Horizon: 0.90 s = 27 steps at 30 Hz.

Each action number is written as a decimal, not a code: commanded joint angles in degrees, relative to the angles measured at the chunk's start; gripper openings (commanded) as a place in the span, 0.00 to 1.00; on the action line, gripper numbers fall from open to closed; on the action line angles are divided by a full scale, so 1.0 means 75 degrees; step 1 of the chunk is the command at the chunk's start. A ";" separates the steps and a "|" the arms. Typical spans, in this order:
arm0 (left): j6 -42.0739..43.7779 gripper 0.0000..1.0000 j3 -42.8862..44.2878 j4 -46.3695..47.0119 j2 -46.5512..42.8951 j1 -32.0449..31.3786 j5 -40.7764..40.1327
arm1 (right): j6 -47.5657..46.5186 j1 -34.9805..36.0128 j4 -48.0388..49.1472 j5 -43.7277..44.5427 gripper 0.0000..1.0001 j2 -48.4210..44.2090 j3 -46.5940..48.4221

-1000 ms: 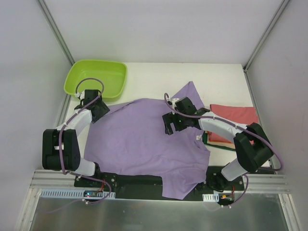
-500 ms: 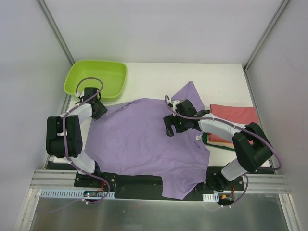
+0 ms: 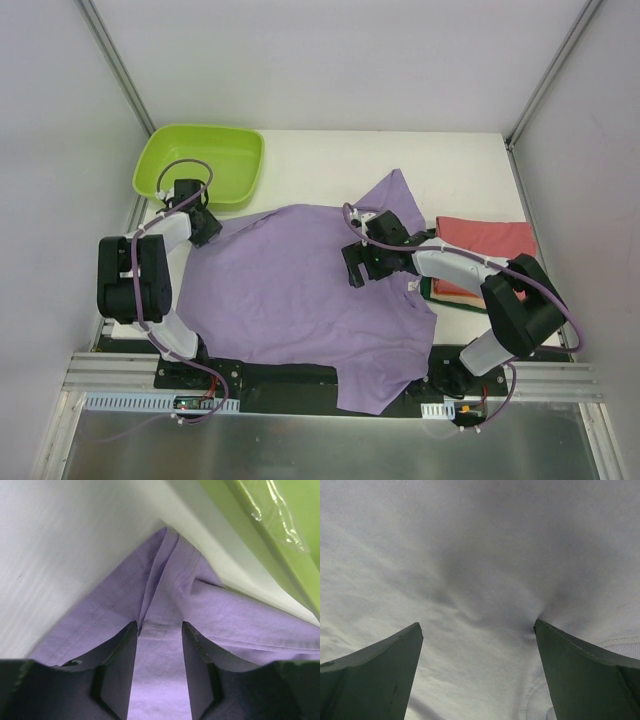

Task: Fold and stack the t-shirts
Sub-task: Flatten out the tshirt, then grap the side of the flattened tshirt furthest away from the robot with both arms

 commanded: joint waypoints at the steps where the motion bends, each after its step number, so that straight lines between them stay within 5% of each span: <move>1: 0.0054 0.42 -0.0245 -0.0315 -0.0704 0.0083 -0.0360 | 0.0027 -0.0027 -0.0003 0.0263 0.96 0.0006 -0.0048; 11: 0.0067 0.32 0.0118 -0.0350 -0.0038 0.0083 0.0635 | 0.0050 -0.0086 -0.0014 0.0334 0.96 0.0100 -0.0037; 27: -0.0063 0.40 0.0013 -0.0842 -0.0352 0.0060 -0.0126 | 0.0167 -0.0285 -0.0096 0.0252 0.96 0.0322 0.0010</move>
